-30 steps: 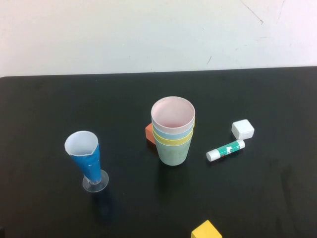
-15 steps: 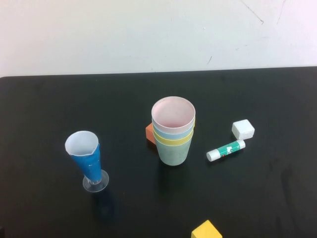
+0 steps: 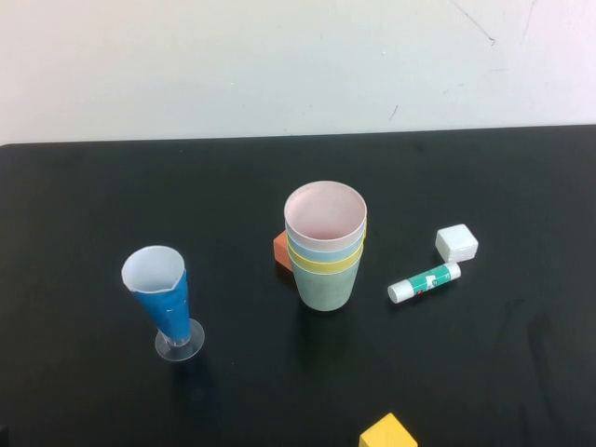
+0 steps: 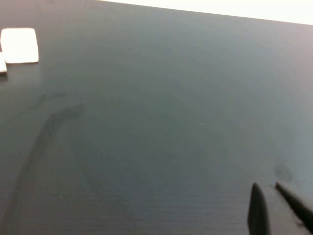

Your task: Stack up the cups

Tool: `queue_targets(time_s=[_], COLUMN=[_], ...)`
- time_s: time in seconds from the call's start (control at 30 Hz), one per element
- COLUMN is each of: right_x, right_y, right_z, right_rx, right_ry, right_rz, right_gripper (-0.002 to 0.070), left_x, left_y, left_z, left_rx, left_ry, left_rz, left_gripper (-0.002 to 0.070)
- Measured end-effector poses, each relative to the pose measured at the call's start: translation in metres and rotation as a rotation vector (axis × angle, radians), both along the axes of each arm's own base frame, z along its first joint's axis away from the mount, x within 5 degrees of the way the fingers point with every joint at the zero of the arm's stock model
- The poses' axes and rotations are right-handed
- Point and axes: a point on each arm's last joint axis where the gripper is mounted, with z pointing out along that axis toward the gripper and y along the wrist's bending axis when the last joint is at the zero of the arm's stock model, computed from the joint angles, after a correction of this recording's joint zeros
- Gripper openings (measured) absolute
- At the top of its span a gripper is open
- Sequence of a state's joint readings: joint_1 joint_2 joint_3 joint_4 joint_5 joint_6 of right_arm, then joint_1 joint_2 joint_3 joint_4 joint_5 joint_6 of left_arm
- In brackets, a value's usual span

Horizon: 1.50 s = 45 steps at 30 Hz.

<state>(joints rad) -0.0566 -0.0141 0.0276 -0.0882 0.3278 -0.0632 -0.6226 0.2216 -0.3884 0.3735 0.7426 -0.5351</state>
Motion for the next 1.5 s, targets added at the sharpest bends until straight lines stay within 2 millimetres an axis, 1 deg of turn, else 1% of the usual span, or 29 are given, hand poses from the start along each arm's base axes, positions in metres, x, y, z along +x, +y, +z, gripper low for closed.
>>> queue_targets(time_s=[0.63, 0.83, 0.97, 1.07, 1.2, 1.33, 1.5], right_x=[0.000, 0.000, 0.000, 0.000, 0.000, 0.000, 0.000], right_y=[0.000, 0.000, 0.000, 0.000, 0.000, 0.000, 0.000], right_z=[0.000, 0.000, 0.000, 0.000, 0.000, 0.000, 0.000], right_rx=[0.004, 0.002, 0.002, 0.002, 0.000, 0.000, -0.002], right_ry=[0.000, 0.000, 0.000, 0.000, 0.000, 0.000, 0.000], right_rz=[-0.001, -0.001, -0.001, -0.001, -0.001, -0.001, -0.002], right_gripper=[0.0011, 0.0011, 0.0011, 0.0011, 0.0011, 0.0011, 0.0011], left_x=[0.000, 0.002, 0.007, 0.009, 0.010, 0.008, 0.004], left_y=[0.000, -0.007, -0.008, -0.009, -0.005, 0.001, 0.006], left_z=[-0.001, -0.014, -0.019, -0.017, -0.016, -0.023, -0.046], left_rx=[0.004, -0.036, 0.036, 0.086, 0.103, 0.073, 0.024], left_ry=[-0.001, 0.007, -0.094, -0.187, -0.244, -0.289, -0.352], left_rz=[-0.001, -0.036, -0.073, -0.077, 0.003, 0.123, 0.230], left_gripper=[-0.0002, -0.0002, -0.0002, -0.0002, -0.0002, -0.0002, -0.0002])
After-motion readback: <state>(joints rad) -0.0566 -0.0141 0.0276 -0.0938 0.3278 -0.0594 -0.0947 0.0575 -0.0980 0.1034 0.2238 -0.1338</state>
